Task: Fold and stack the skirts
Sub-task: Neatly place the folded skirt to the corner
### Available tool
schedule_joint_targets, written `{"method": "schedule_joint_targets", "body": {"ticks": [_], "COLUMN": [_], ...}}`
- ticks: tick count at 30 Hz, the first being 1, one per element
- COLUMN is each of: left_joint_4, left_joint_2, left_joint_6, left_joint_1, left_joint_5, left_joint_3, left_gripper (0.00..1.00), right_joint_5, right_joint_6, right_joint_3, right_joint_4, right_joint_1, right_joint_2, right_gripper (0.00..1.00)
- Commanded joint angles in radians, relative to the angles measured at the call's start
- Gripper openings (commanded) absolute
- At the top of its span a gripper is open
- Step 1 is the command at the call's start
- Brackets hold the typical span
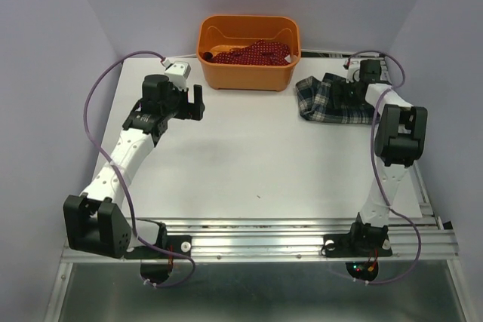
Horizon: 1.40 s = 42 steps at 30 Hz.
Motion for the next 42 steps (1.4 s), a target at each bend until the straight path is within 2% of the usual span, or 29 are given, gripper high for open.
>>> {"method": "schedule_joint_targets", "body": {"ticks": [1, 11, 20, 28, 33, 37, 41, 42], "left_joint_4": [0.015, -0.001, 0.005, -0.007, 0.025, -0.018, -0.036, -0.022], "left_joint_2": [-0.004, 0.037, 0.025, 0.053, 0.022, 0.028, 0.002, -0.021], "left_joint_6": [0.024, 0.034, 0.041, 0.086, 0.084, 0.101, 0.130, 0.139], "left_joint_1": [0.005, 0.007, 0.007, 0.007, 0.007, 0.007, 0.007, 0.007], "left_joint_5": [0.023, 0.049, 0.059, 0.032, 0.007, 0.016, 0.069, 0.072], "left_joint_3": [0.041, 0.049, 0.057, 0.150, 0.161, 0.196, 0.150, 0.133], "left_gripper": [0.99, 0.98, 0.99, 0.98, 0.98, 0.98, 0.99, 0.99], "right_joint_5": [-0.007, 0.004, -0.018, -0.067, -0.107, -0.182, -0.246, -0.258], "right_joint_6": [-0.059, -0.027, 0.016, 0.059, 0.079, 0.080, 0.060, 0.051], "right_joint_3": [0.106, 0.434, 0.542, 0.611, 0.579, 0.507, 0.346, 0.239], "right_joint_4": [-0.034, -0.040, -0.030, 0.009, 0.030, -0.035, -0.121, -0.143], "right_joint_1": [-0.012, -0.012, -0.012, -0.012, -0.012, -0.012, -0.012, -0.012], "right_joint_2": [0.116, 0.333, 0.355, 0.180, 0.032, -0.113, -0.287, -0.370], "right_gripper": [1.00, 1.00, 1.00, 1.00, 1.00, 1.00, 1.00, 1.00]}}
